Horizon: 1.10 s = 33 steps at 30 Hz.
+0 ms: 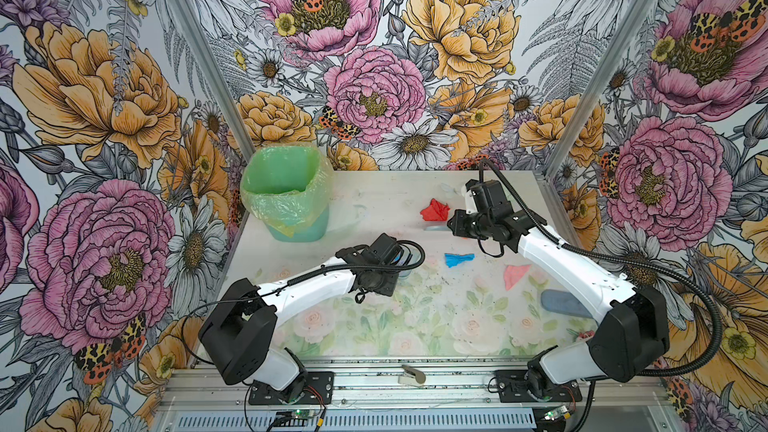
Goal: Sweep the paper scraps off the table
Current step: 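Lift the loaded dustpan with the left gripper and carry it over the green bin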
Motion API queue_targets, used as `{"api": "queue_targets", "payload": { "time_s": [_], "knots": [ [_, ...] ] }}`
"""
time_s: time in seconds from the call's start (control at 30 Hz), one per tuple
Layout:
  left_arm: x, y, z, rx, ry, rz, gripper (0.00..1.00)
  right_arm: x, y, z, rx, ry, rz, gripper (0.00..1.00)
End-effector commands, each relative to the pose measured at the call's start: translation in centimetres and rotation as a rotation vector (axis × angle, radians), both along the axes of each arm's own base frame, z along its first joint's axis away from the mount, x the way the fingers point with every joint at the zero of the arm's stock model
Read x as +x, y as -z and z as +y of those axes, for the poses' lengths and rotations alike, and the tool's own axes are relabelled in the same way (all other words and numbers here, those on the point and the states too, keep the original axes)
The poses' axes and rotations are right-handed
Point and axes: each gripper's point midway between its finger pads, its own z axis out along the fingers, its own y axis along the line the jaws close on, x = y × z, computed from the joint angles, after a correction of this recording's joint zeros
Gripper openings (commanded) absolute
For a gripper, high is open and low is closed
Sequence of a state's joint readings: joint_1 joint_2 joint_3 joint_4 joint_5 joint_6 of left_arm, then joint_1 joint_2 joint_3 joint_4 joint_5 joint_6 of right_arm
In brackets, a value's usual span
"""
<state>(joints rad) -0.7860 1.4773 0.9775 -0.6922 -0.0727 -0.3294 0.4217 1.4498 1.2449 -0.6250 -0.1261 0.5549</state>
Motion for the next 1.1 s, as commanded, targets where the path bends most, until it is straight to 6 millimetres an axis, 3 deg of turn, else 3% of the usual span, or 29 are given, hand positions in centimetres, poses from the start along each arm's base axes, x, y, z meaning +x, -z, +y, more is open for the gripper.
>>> {"api": "queue_targets", "payload": {
  "time_s": [0.0, 0.5, 1.07],
  "knots": [
    [1.3, -3.3, 0.3, 0.004, -0.006, -0.089, 0.08, 0.2, -2.4, -0.8, 0.009, 0.006, -0.070, 0.00],
    [3.5, -11.8, 1.6, -0.001, -0.011, -0.213, 0.09, -0.1, -1.5, -3.0, -0.005, 0.044, -0.060, 0.00],
    [5.7, -20.1, 5.0, -0.020, -0.074, -0.339, 0.10, 0.7, -0.6, -2.8, -0.004, 0.024, -0.034, 0.00]
  ]
}}
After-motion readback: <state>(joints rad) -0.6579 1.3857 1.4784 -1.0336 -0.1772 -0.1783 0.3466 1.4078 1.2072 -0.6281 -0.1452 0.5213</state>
